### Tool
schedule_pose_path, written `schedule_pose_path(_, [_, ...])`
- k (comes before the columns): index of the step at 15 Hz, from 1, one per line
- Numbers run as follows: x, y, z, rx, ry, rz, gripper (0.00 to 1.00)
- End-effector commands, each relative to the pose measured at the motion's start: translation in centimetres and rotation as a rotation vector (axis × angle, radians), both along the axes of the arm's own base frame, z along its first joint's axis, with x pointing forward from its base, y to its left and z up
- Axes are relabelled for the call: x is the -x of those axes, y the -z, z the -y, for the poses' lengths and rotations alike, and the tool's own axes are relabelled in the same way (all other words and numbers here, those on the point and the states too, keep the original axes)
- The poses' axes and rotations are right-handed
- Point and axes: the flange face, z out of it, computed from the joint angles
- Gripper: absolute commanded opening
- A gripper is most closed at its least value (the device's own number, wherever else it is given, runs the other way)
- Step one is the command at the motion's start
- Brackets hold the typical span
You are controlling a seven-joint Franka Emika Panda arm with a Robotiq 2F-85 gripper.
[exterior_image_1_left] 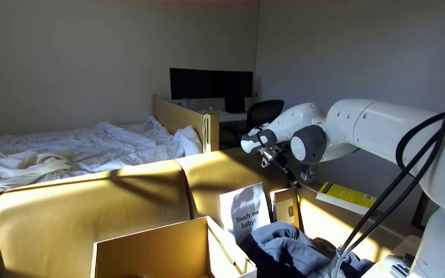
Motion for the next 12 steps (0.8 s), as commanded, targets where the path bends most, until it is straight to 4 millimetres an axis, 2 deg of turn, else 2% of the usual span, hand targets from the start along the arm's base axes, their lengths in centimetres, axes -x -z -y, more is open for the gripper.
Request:
schedule_pose_path(1, [0.6,-2.0,0.9,-0.006,-0.002,-0.06,0.0])
schedule_pose_path(4, [0.4,-5.4,0.5,-0.03,-0.073,-0.135,0.0])
schedule_pose_path(7, [0.6,-7.7,0.3,-0.075,-0.17,-0.268,0.0])
schedule_pose_path(10, [1.0,-8.2,-0.1,-0.119,-0.224,-0.37,0.0])
schedule_pose_path(11, [0.5,-8.0,-0.2,-0.096,-0.201,-0.297,0.01])
schedule_pose_path(12, [0.6,-8.1,-0.4,-0.105,-0.211,-0.316,0.01])
